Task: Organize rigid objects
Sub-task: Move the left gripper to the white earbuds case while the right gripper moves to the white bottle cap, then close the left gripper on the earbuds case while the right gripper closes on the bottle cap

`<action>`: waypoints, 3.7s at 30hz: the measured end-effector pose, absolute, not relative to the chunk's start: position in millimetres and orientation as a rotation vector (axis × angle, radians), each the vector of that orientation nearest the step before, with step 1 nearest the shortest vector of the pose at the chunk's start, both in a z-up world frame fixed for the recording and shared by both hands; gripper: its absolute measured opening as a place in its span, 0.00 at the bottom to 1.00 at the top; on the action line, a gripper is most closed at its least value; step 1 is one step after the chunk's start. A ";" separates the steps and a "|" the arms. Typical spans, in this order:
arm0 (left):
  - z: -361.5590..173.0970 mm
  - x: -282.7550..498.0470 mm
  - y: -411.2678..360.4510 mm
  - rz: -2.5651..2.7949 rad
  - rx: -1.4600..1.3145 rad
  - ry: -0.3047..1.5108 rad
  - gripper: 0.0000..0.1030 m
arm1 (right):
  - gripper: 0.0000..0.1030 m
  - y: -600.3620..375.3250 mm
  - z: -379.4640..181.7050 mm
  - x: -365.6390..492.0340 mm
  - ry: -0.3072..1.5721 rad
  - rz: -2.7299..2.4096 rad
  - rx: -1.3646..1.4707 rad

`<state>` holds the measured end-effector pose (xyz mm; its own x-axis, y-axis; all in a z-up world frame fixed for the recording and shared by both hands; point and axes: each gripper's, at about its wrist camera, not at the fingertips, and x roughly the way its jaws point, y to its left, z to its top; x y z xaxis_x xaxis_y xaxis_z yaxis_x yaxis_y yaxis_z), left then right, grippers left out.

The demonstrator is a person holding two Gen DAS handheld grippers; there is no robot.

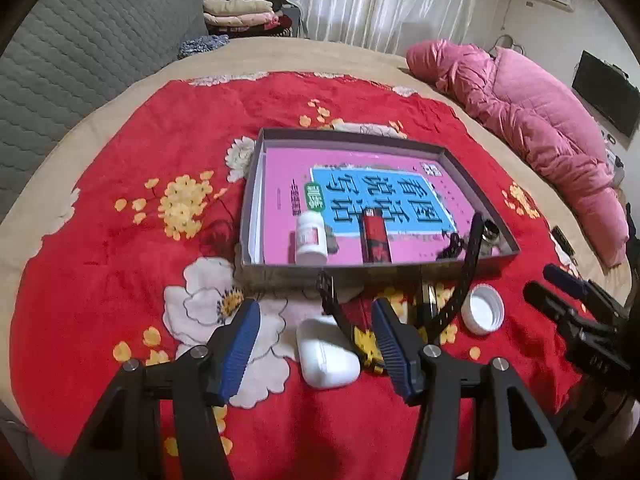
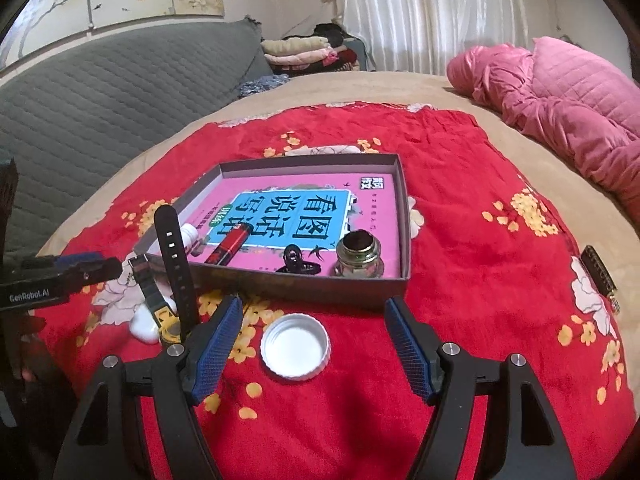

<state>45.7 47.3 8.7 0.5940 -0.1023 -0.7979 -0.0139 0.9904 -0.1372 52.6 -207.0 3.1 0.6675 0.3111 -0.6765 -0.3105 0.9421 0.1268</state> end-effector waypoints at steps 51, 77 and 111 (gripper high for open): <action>-52.0 43.3 31.4 -0.049 -0.102 1.110 0.56 | 0.73 -176.4 -37.5 56.5 0.920 0.402 -0.116; -59.5 57.7 41.5 0.030 -0.104 1.097 0.65 | 0.73 -171.9 -57.6 71.3 0.963 0.386 -0.106; -71.8 72.8 37.9 0.002 -0.082 1.079 0.63 | 0.52 -162.9 -65.8 80.3 0.914 0.360 -0.211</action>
<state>72.8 37.9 -71.8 0.4729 -0.0386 -0.8803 -0.0415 0.9970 -0.0660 80.3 -162.9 -65.8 0.5570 0.2138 -0.8025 -0.3909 0.9200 -0.0262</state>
